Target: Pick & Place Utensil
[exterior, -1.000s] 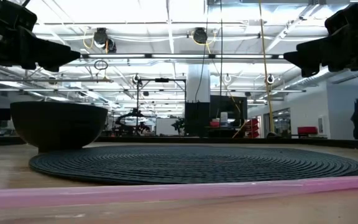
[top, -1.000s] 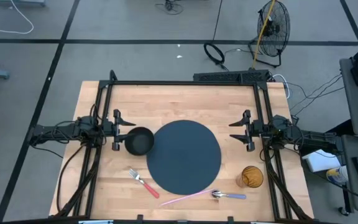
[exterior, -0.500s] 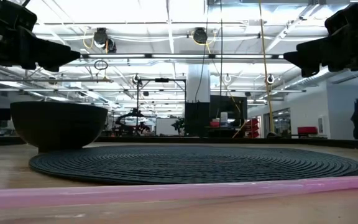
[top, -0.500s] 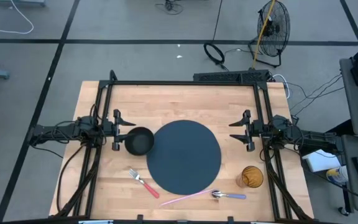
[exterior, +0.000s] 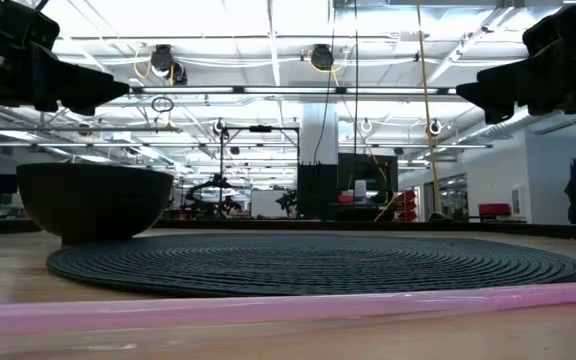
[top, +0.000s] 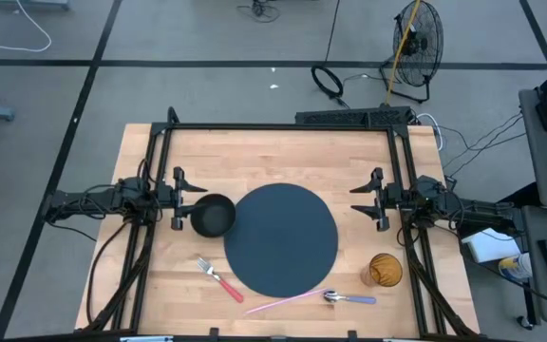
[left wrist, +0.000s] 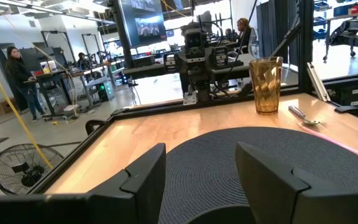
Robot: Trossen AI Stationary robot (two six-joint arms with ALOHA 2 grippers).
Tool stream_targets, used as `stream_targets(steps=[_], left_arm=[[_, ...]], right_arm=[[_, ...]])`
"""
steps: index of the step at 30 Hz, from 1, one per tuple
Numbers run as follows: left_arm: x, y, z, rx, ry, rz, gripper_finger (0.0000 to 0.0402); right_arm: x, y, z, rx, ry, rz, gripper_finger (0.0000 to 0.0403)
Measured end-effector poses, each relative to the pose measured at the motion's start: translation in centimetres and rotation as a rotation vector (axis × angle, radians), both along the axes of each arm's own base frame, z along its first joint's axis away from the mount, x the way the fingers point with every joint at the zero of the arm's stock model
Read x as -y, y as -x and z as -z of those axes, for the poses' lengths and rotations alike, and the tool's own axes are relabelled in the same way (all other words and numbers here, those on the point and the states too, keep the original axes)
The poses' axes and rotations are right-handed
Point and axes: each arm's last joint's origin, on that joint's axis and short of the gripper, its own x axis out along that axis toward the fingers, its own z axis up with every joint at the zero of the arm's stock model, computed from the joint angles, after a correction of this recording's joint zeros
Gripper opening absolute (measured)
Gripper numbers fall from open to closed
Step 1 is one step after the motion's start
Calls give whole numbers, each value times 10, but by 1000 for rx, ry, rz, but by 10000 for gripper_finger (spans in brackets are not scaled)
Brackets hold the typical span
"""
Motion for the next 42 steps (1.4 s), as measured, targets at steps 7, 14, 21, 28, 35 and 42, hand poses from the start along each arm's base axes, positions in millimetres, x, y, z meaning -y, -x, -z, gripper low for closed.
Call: stream_targets(steps=[7, 14, 21, 28, 35, 42], left_arm=[[0, 0, 0, 0, 0, 0, 200], [0, 0, 0, 4, 0, 0, 200], [1, 1, -9, 99, 175, 44, 200], [1, 2, -16, 175, 237, 50, 200], [-5, 3, -17, 215, 329, -137, 200], [-10, 5, -20, 276, 348, -298, 200]], right_arm=[[0, 0, 0, 15, 314, 17, 210], [0, 0, 0, 17, 319, 18, 210], [-1, 1, -6, 51, -158, -43, 210], [-1, 2, -15, 125, -494, -96, 210], [1, 3, -18, 178, -452, -30, 210], [6, 3, -19, 234, -540, 122, 210]])
